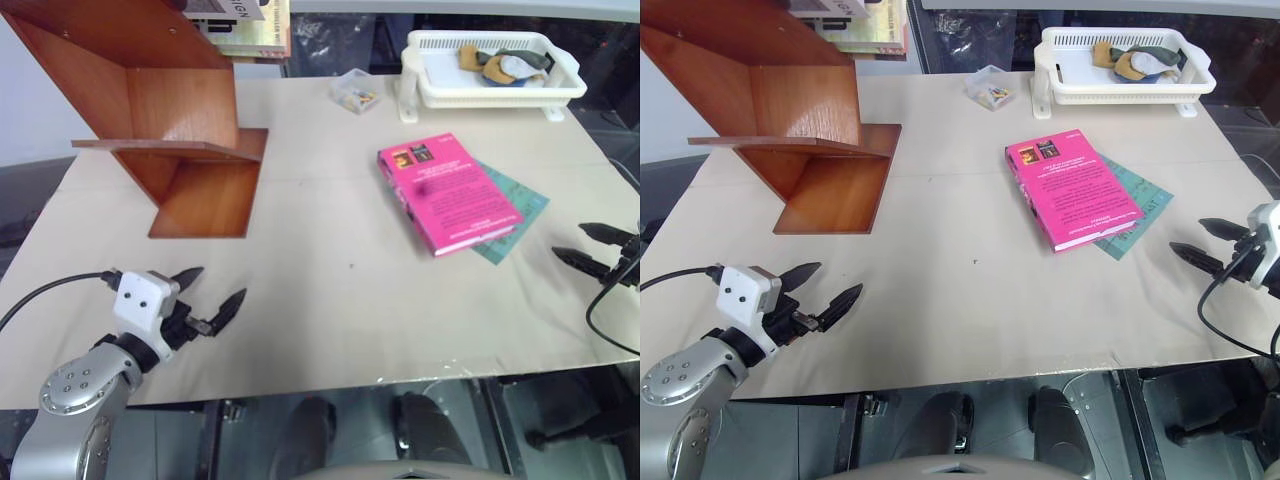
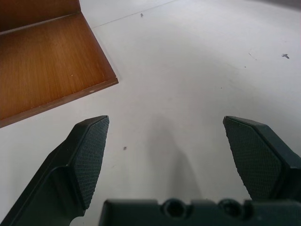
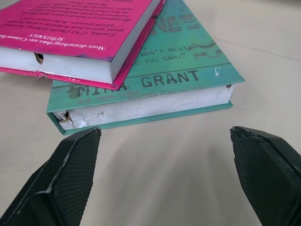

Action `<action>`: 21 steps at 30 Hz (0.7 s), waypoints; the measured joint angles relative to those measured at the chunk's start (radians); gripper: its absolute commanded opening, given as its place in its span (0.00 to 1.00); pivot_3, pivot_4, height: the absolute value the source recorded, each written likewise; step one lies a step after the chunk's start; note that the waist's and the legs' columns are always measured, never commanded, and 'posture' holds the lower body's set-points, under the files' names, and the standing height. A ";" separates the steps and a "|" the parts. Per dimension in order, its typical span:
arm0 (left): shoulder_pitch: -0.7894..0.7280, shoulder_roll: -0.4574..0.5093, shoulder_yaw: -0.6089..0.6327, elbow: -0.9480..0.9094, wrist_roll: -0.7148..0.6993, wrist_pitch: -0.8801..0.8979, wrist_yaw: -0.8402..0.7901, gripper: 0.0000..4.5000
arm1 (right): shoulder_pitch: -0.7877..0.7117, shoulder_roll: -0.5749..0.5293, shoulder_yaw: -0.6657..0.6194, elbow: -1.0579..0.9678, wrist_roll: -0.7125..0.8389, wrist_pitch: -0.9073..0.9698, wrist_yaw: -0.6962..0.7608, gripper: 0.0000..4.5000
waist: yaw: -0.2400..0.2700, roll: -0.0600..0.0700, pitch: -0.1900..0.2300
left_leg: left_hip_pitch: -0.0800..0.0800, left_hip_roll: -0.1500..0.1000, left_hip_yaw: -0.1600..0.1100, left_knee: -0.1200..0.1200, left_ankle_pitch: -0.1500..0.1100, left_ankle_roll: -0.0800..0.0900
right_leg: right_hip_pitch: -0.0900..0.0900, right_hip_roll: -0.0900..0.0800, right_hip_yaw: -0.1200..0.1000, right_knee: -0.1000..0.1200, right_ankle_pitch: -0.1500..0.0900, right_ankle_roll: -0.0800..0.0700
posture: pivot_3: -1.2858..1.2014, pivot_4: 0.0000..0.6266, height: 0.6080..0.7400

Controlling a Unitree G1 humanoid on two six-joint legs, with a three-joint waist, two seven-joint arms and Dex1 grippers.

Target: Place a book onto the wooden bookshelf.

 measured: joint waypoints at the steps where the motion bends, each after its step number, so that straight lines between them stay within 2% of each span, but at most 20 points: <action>1: 0.000 0.000 0.000 0.000 0.000 0.000 0.000 0.98 | 0.000 0.000 0.000 0.000 0.000 0.000 0.000 1.00 | 0.000 0.000 0.000 | 0.000 0.000 0.000 0.000 0.000 0.000 | 0.000 0.000 0.000 0.000 0.000 0.000 | 0.52 0.24 1.00; 21: -0.005 0.000 -0.002 0.011 -0.012 0.004 -0.016 0.98 | -0.007 0.006 0.002 0.021 -0.006 -0.015 -0.003 1.00 | 0.000 0.000 0.000 | 0.000 0.000 0.000 0.000 0.000 0.000 | 0.000 0.000 0.000 0.000 0.000 0.000 | 0.52 0.24 1.00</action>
